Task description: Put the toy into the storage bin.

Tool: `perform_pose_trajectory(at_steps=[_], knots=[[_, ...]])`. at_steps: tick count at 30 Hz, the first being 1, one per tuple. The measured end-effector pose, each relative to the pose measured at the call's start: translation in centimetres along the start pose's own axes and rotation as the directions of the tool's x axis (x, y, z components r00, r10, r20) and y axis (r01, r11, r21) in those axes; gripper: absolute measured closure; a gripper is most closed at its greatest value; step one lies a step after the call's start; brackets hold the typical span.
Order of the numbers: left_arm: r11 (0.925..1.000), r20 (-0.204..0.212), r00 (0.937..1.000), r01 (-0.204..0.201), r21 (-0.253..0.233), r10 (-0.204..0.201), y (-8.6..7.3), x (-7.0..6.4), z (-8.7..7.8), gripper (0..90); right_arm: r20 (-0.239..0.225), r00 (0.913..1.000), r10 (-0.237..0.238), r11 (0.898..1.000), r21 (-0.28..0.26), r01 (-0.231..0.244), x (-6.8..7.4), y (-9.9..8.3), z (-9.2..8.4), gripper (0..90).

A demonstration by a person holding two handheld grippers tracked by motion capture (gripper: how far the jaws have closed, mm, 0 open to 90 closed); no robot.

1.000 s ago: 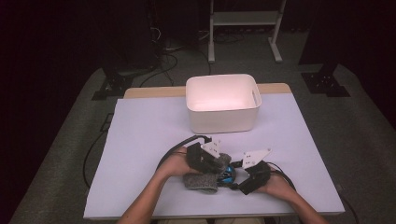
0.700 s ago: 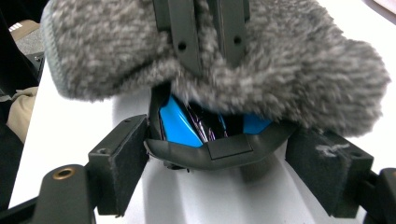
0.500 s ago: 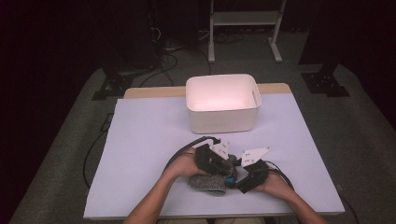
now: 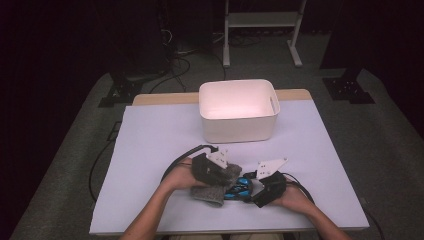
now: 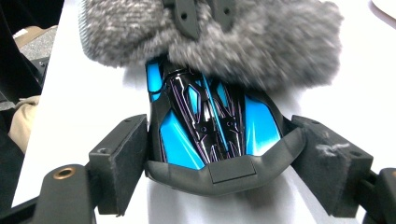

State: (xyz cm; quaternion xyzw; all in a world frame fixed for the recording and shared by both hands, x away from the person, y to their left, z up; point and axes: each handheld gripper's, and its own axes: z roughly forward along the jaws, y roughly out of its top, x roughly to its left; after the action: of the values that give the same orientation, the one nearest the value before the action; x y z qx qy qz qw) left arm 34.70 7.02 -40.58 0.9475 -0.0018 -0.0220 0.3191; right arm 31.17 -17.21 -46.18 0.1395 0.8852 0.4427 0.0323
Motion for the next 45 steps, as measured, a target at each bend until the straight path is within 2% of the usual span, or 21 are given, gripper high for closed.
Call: perform_pose_trajectory(at_steps=[7, 13, 19, 23, 25, 30, 34, 37, 41, 45], knots=[[0.998, -0.023, 0.9978, 0.062, 0.009, -0.062, -3.4, -0.3, -1.3, 81.2, -0.001, 1.0, -0.003, 1.0, 0.003, 0.003, 0.0, 0.0, 0.0, 20.4], [0.9952, -0.041, 0.9944, 0.098, 0.008, -0.097, -5.2, -0.4, -2.1, 81.1, -0.004, 1.0, -0.001, 1.0, 0.002, 0.001, -0.1, 0.0, 0.0, 20.4], [0.9961, -0.028, 0.9958, 0.087, -0.015, -0.087, -4.5, -0.4, -1.8, 80.6, 0.002, 1.0, 0.005, 1.0, 0.013, -0.005, 0.0, 0.0, 0.1, 19.8], [0.9979, -0.016, 0.998, 0.061, -0.024, -0.061, -3.3, -0.3, -1.3, 80.5, -0.02, 0.9993, 0.032, 0.999, 0.027, -0.031, -0.3, 0.3, 0.2, 20.0], [0.9986, -0.01, 0.9986, 0.052, -0.01, -0.052, -2.9, -0.4, -0.8, 80.2, -0.036, 0.9985, 0.042, 0.999, 0.026, -0.041, -0.5, 0.6, 0.2, 19.8], [0.9979, -0.011, 0.998, 0.061, -0.021, -0.062, -3.0, -0.5, -0.7, 80.4, -0.056, 0.9969, 0.055, 0.998, 0.01, -0.055, -1.0, 1.6, 0.1, 19.3], [0.9978, -0.021, 0.9979, 0.061, -0.025, -0.061, -3.1, -0.7, -0.7, 80.2, -0.042, 0.9971, 0.064, 0.998, 0.005, -0.064, -1.5, 2.1, -0.1, 19.8], [0.9976, -0.02, 0.9978, 0.063, -0.028, -0.063, -3.1, -0.7, -0.7, 80.2, -0.054, 0.9938, 0.097, 0.995, 0.016, -0.096, -1.9, 2.4, 0.0, 20.0], [0.9976, -0.018, 0.9977, 0.064, -0.026, -0.065, -3.2, -0.7, -0.7, 80.0, -0.056, 0.9905, 0.126, 0.991, 0.058, -0.122, -2.2, 2.2, 0.6, 20.4], [0.9971, -0.013, 0.9974, 0.071, -0.027, -0.071, -3.2, -0.6, -0.8, 78.6, -0.093, 0.9772, 0.191, 0.98, 0.067, -0.185, -2.7, 1.9, 0.8, 20.3]])
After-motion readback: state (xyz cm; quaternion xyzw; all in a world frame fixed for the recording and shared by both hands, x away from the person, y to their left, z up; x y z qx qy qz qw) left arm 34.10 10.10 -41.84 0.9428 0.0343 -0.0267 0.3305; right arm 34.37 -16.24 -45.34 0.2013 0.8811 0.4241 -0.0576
